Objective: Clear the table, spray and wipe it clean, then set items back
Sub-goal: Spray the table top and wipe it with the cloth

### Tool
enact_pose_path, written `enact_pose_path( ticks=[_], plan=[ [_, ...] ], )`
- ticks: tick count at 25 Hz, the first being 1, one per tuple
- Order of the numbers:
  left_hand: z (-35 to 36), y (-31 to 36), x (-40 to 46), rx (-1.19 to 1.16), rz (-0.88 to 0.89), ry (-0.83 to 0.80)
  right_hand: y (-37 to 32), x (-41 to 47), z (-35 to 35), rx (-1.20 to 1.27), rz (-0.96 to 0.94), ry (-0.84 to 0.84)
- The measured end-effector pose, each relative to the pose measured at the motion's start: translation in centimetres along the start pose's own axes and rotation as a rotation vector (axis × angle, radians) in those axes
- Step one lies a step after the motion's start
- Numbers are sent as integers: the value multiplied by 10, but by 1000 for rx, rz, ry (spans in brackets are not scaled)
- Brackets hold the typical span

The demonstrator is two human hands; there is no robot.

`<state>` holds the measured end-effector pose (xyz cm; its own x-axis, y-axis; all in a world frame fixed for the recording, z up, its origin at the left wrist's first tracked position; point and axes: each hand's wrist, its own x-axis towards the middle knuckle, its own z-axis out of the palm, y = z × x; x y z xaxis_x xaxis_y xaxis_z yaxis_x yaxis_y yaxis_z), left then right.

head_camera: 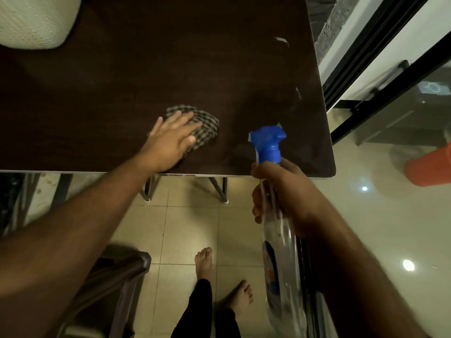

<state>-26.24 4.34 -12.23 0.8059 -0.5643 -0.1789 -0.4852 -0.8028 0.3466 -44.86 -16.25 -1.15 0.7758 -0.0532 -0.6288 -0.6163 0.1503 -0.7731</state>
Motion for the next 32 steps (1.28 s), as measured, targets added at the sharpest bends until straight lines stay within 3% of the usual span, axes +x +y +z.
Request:
enact_pose_path(
  ticks=[3,6,9,12,15,18,20,22,26,29,32],
  plan=[
    [-8,17,52,20,-140,7,-5,1,-3,-15,-28,9],
    [20,66,10,13,62,-1,-10,0,-3,17,-64,5],
    [27,54,-76,8,174,-19,-11,-4,-8,46,-71,10],
    [8,20,-36,31,8,-7,-7,-2,-15,50,-57,39],
    [6,47,36,77,-57,7,-6,1,-14,39,-62,42],
    [28,96,16,90,86,-28,-9,1,-7,47,-81,10],
    [39,89,-29,60,167,-11,-12,0,-6,59,-92,-9],
    [30,56,-42,33,113,40,-12,0,-11,69,-81,-8],
    [1,35,45,59,-144,41,-13,5,-21,72,-71,35],
    [15,82,44,67,-31,6,-17,6,-23,96,-95,23],
    [33,86,-33,55,86,4,-19,7,-26,111,-101,11]
  ],
)
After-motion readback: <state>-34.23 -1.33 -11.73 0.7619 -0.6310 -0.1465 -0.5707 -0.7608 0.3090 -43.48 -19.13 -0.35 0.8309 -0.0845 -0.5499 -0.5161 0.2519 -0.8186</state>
